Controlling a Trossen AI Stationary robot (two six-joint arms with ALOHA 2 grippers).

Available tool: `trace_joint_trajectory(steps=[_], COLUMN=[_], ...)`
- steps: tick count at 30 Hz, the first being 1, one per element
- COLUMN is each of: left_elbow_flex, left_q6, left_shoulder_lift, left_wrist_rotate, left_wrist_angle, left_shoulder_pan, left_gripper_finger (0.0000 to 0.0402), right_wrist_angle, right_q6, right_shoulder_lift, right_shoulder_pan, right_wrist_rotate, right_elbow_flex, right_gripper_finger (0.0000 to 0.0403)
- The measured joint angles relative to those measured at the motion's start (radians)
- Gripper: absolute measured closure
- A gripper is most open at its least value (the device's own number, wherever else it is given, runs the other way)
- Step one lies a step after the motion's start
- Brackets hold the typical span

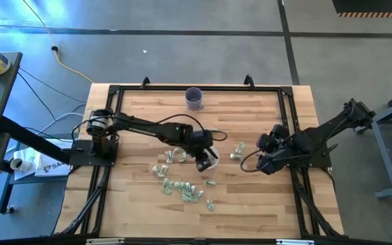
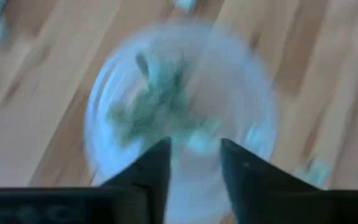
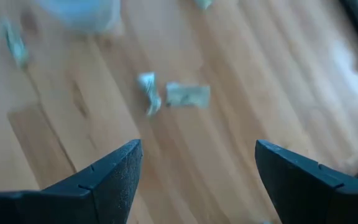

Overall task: Pick and place Stevia / Truvia into bins
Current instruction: Put the stevia packet into the transparent container

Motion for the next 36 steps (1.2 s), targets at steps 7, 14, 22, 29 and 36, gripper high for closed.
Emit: trace_joint_trajectory(steps=[7,14,22,29,36], left_elbow_flex=[0.059,-0.116,-0.341,-0.421,-0.421], left_q6=[0.078,-0.047,-0.429,-0.659,-0.652], left_shoulder_lift=[-0.104,-0.296,-0.552,-0.652,-0.651], left_wrist_rotate=[-0.062,-0.085,-0.155,-0.296,-0.318], left_wrist_angle=[-0.416,-0.533,-0.347,-0.296,-0.308], left_shoulder_pan=[-0.060,-0.153,-0.291,-0.386,-0.400], left_gripper_finger=[0.0142,0.0165,0.0201,0.0212,0.0213], right_wrist_angle=[0.327,0.429,0.556,0.540,0.550], right_q6=[-0.222,-0.681,-1.091,-1.182,-1.212], right_shoulder_lift=[0.002,0.021,0.242,0.472,0.525], right_shoulder_pan=[-0.102,-0.300,-0.508,-0.580,-0.573], right_wrist_rotate=[-0.185,-0.231,-0.353,-0.368,-0.387], right_elbow_flex=[-0.228,-0.274,-0.252,-0.183,-0.127], right_gripper_finger=[0.0100,0.0100,0.0100,0.0100,0.0109])
